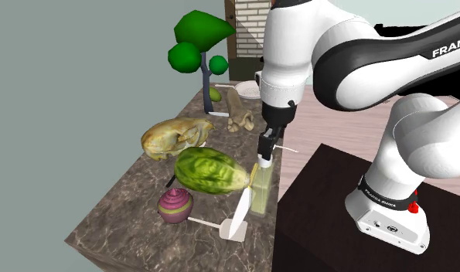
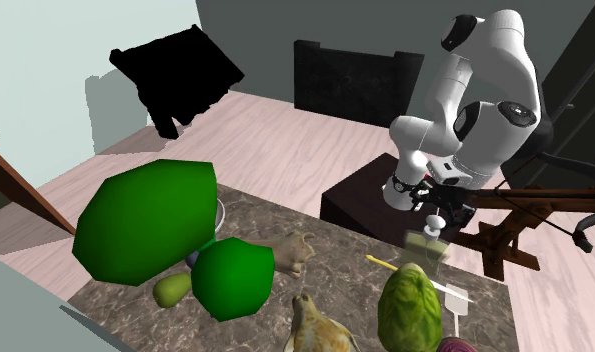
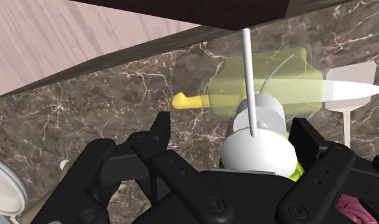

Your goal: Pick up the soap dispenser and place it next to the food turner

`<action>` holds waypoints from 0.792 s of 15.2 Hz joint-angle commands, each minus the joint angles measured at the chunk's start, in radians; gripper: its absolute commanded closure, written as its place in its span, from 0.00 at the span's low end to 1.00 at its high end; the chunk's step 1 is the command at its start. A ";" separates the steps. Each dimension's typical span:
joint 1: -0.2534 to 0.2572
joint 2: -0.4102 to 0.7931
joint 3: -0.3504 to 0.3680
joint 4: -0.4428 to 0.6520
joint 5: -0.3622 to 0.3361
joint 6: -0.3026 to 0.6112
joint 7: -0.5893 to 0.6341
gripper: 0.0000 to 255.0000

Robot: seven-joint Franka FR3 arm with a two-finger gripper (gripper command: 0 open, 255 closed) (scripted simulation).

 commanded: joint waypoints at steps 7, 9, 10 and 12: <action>0.003 -0.038 -0.019 0.106 -0.009 -0.143 -0.001 0.00; 0.003 -0.038 -0.019 0.106 -0.009 -0.143 -0.001 0.00; 0.003 -0.038 -0.019 0.106 -0.009 -0.143 -0.001 0.00; 0.003 -0.038 -0.019 0.106 -0.009 -0.143 -0.001 0.00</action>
